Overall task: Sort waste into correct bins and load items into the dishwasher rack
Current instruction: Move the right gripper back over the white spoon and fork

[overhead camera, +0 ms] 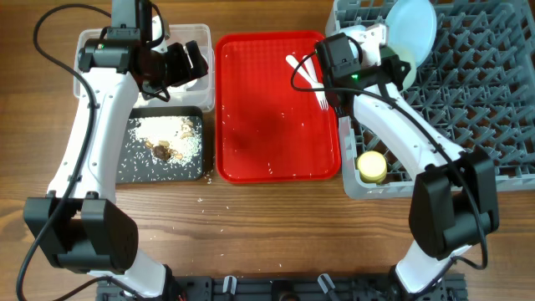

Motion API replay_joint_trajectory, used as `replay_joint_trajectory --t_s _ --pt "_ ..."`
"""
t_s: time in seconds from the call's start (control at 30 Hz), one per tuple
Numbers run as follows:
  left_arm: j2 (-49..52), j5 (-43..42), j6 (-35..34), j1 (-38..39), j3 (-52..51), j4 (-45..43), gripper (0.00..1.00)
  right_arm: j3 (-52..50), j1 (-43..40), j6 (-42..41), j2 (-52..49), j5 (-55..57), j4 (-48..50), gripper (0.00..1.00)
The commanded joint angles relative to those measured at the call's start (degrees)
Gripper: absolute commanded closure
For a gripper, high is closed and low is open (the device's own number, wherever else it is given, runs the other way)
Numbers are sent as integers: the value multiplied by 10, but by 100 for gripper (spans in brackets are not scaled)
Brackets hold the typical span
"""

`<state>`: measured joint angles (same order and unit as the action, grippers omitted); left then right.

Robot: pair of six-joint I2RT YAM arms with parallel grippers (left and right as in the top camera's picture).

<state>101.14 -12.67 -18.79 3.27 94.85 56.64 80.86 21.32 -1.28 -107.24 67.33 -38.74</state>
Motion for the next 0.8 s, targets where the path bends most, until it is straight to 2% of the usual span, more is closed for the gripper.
replay_joint_trajectory --t_s 0.0,0.3,0.37,0.47,0.53,0.6,0.77 --pt "-5 3 3 -2 4 0 0 0 0 8 -12 -44 -12 96" --pt "-5 3 3 -2 4 0 0 0 26 13 -9 -119 -91 94" --pt "-5 3 3 -2 4 0 0 2 44 13 -3 -119 -101 86" --pt "-5 3 3 -2 4 0 0 5 79 13 19 -119 -102 53" --pt "-5 3 3 -2 4 0 0 6 93 13 37 -119 -102 39" --pt "-5 3 3 -2 4 0 0 6 96 13 55 -124 -102 35" --pt "-5 3 3 -2 4 0 0 6 90 13 96 -205 -97 32"
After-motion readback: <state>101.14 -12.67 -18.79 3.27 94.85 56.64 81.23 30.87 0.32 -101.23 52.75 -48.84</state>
